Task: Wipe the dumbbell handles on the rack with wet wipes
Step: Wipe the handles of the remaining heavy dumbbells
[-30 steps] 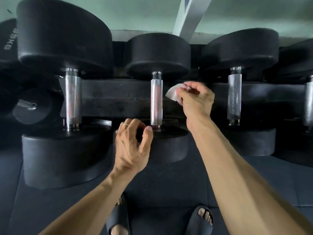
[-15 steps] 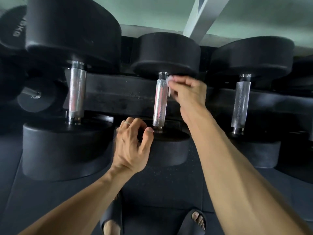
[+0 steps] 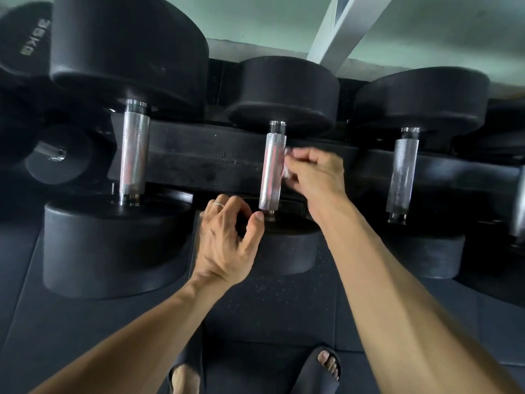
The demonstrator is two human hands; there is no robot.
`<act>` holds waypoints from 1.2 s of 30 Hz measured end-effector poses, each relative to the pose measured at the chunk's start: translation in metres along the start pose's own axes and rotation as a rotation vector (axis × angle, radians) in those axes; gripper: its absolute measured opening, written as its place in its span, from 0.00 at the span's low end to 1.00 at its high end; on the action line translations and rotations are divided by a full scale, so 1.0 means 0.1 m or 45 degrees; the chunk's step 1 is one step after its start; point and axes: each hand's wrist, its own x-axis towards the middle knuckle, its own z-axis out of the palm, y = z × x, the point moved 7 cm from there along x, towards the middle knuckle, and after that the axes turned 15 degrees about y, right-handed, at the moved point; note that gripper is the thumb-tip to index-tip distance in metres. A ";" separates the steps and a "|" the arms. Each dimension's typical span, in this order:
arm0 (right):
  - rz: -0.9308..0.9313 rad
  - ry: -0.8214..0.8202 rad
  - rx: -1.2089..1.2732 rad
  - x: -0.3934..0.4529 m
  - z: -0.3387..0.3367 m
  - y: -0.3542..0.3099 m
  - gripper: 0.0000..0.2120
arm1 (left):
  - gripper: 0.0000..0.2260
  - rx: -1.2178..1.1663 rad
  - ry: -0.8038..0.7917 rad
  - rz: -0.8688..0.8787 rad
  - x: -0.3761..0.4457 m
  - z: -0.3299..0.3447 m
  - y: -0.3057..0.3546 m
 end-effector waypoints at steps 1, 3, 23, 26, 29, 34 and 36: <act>0.016 -0.072 -0.150 -0.07 -0.05 0.09 0.09 | 0.22 -0.008 0.006 0.002 0.00 0.00 0.01; 0.026 -0.174 -0.445 -0.16 -0.13 0.22 0.07 | 0.21 -0.012 0.007 -0.001 0.00 -0.01 0.01; -0.161 0.000 -0.243 -0.23 -0.10 0.01 0.07 | 0.25 -0.029 0.003 -0.037 -0.02 0.00 -0.03; -0.071 -0.136 -0.322 -0.30 -0.14 0.11 0.06 | 0.24 -0.023 -0.003 -0.039 -0.02 0.00 -0.01; -0.058 0.007 -0.076 -0.02 -0.02 -0.14 0.12 | 0.23 -0.031 -0.006 -0.048 -0.02 0.00 -0.02; 0.131 -0.049 0.171 0.09 0.09 0.07 0.14 | 0.22 -0.019 -0.002 -0.040 -0.02 0.01 -0.02; 0.137 -0.237 -0.024 -0.03 0.00 0.26 0.15 | 0.20 -0.007 -0.001 -0.032 -0.02 0.00 -0.02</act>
